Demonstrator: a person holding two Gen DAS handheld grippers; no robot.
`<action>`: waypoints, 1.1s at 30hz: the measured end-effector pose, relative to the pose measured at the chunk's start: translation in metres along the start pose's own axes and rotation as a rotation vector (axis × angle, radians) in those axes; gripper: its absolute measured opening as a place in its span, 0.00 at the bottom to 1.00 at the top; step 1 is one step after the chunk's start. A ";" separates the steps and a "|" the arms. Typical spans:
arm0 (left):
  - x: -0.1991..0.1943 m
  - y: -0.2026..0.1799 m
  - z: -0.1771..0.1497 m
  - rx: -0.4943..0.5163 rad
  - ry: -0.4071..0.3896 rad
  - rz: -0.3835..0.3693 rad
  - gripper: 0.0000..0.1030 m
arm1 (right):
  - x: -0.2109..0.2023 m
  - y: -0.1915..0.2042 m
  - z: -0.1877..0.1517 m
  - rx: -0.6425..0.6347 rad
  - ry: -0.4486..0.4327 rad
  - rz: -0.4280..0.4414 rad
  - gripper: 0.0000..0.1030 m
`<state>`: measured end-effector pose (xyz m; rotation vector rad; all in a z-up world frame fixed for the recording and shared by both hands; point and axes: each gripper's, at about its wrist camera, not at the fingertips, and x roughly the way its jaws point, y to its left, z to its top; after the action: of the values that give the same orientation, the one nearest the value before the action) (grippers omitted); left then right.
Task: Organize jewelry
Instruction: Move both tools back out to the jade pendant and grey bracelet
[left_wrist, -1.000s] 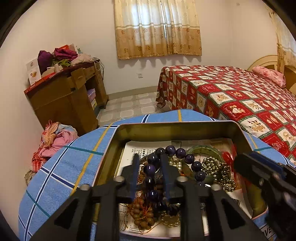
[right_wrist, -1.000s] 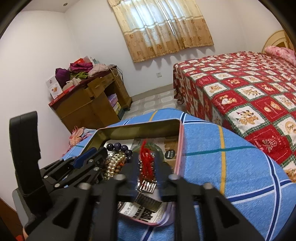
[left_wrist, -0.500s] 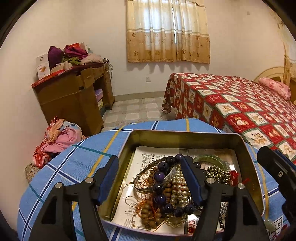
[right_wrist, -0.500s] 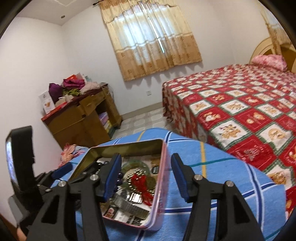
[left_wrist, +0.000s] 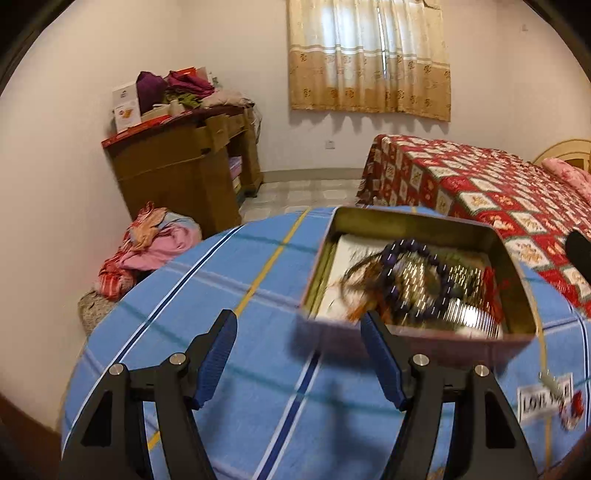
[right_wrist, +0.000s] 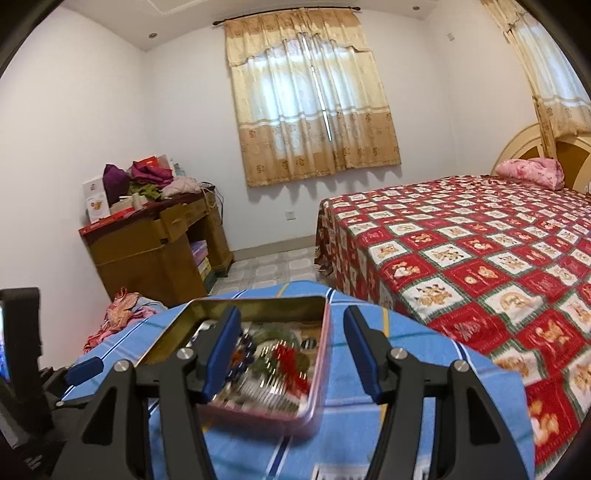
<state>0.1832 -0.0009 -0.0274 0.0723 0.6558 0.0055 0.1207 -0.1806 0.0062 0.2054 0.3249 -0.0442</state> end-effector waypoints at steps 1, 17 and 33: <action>-0.004 0.003 -0.005 -0.002 0.007 0.002 0.68 | -0.007 0.000 -0.003 -0.006 -0.001 -0.005 0.59; -0.053 0.007 -0.061 -0.020 0.095 -0.083 0.68 | -0.081 -0.037 -0.053 0.004 0.202 0.004 0.59; -0.064 0.009 -0.087 -0.077 0.182 -0.117 0.68 | -0.086 -0.052 -0.060 -0.015 0.279 0.020 0.51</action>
<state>0.0800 0.0124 -0.0564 -0.0418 0.8405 -0.0757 0.0165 -0.2181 -0.0315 0.1996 0.6007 0.0071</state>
